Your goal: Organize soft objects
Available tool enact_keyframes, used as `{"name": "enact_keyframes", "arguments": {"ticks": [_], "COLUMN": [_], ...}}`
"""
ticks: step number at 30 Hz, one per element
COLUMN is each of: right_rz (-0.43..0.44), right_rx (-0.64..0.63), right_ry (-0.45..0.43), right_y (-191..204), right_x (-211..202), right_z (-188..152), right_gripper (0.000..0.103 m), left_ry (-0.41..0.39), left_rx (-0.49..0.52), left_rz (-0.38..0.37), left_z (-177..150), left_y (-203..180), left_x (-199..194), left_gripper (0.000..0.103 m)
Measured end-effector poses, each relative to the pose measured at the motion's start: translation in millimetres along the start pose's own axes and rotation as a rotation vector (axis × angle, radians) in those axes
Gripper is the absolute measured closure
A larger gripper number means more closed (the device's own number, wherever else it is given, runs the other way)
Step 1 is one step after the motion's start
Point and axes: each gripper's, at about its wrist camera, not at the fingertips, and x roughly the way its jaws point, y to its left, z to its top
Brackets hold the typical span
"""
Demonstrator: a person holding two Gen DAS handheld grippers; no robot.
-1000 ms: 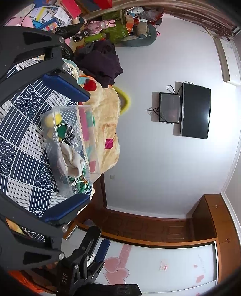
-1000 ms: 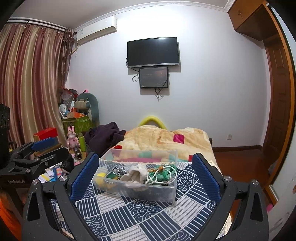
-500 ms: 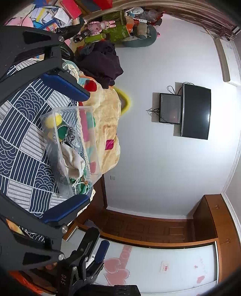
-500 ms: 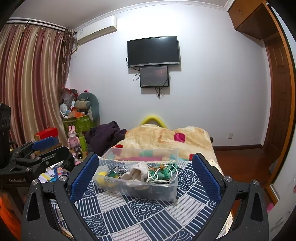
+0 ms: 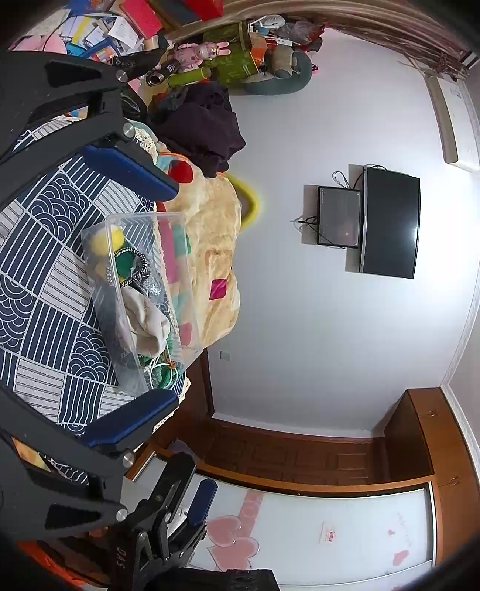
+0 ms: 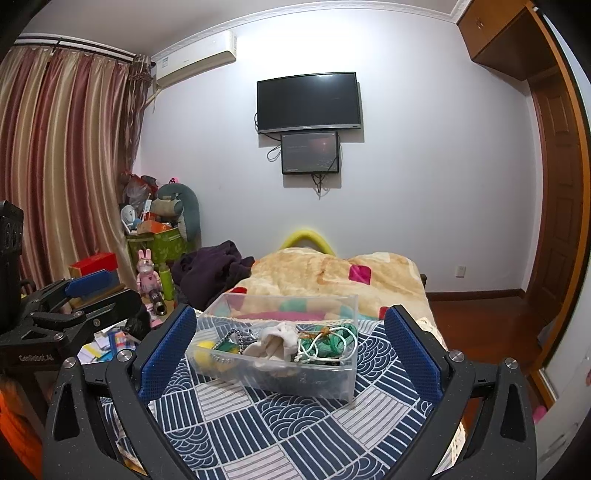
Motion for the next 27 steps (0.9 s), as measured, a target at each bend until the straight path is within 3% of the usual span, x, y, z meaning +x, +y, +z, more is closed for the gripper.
{"name": "enact_keyframes", "arguments": {"ticks": [27], "right_rz": [0.000], "right_rx": [0.004], "right_ry": [0.034], "right_y": [-2.5], "right_x": [10.5], "right_z": [-3.2], "right_gripper": [0.000], "left_ry": [0.014], "left_rx": [0.026], "left_rz": [-0.012], "left_z": [-2.6], "left_y": [-8.9], "left_x": [0.9], "left_gripper": [0.000]}}
